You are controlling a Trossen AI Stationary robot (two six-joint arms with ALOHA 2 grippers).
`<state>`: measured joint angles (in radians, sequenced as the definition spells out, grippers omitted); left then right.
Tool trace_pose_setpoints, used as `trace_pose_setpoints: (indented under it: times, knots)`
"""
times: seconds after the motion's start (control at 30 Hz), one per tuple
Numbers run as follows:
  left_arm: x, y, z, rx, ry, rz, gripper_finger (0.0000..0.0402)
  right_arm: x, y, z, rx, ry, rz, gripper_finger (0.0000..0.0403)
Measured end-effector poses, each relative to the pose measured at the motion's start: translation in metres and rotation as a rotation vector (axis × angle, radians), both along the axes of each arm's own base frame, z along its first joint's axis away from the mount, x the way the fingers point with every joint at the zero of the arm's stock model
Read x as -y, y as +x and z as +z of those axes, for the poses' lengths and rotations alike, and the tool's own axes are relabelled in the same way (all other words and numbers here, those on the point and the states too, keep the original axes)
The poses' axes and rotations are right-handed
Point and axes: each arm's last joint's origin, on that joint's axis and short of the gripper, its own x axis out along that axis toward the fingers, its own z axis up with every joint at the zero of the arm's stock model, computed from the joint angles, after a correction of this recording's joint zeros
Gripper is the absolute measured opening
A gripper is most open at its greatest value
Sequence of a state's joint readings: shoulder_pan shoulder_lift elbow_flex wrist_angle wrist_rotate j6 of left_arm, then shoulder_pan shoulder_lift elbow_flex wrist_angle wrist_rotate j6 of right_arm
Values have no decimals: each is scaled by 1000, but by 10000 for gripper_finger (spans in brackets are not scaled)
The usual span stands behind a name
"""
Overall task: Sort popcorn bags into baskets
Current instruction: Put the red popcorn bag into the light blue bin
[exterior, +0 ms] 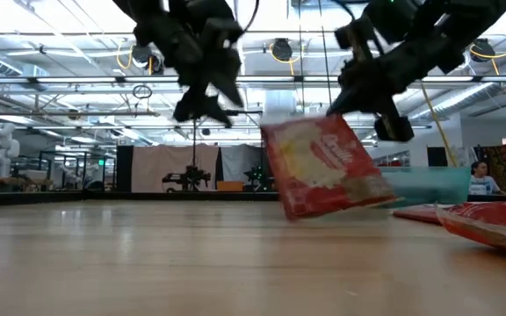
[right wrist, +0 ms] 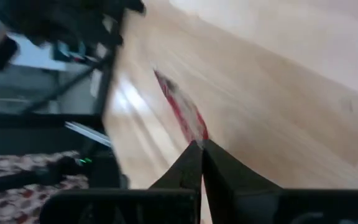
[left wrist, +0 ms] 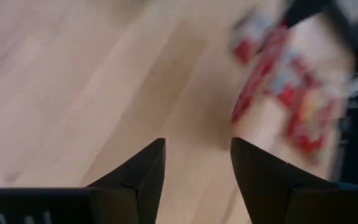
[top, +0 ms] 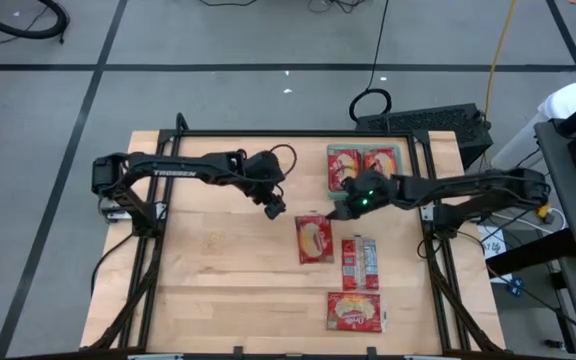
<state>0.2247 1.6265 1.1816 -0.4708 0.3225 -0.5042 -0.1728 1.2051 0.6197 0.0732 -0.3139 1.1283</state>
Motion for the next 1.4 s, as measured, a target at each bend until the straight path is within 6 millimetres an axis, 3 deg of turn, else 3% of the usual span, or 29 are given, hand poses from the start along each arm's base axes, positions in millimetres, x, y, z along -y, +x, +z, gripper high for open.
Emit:
trace_pose_setpoints:
  times: [0.13, 0.37, 0.5, 0.7, 0.97, 1.13, 1.4]
  knots:
    - [-3, -6, 32, 186, 53, -5, 206, 11, -12, 21, 93, -9, -59, 0]
    - [-15, -24, 76, 365, 390, 75, 261, 31, -35, 50, 244, -54, -177, 0]
    - [-29, -29, 77, 349, 441, 135, 290, 38, -43, 65, 302, -77, -225, 0]
    - [-43, -31, 81, 406, 438, 157, 311, 54, -48, 103, 420, -140, -293, 0]
    - [-53, -26, 111, 726, 420, 217, 294, 81, -53, 167, 556, -327, -383, 0]
    - [-61, -26, 120, 834, 431, 258, 279, 100, -52, 202, 606, -416, -431, 0]
    - [-78, -12, 108, 908, 343, 278, 297, 121, -38, 261, 707, -553, -437, 0]
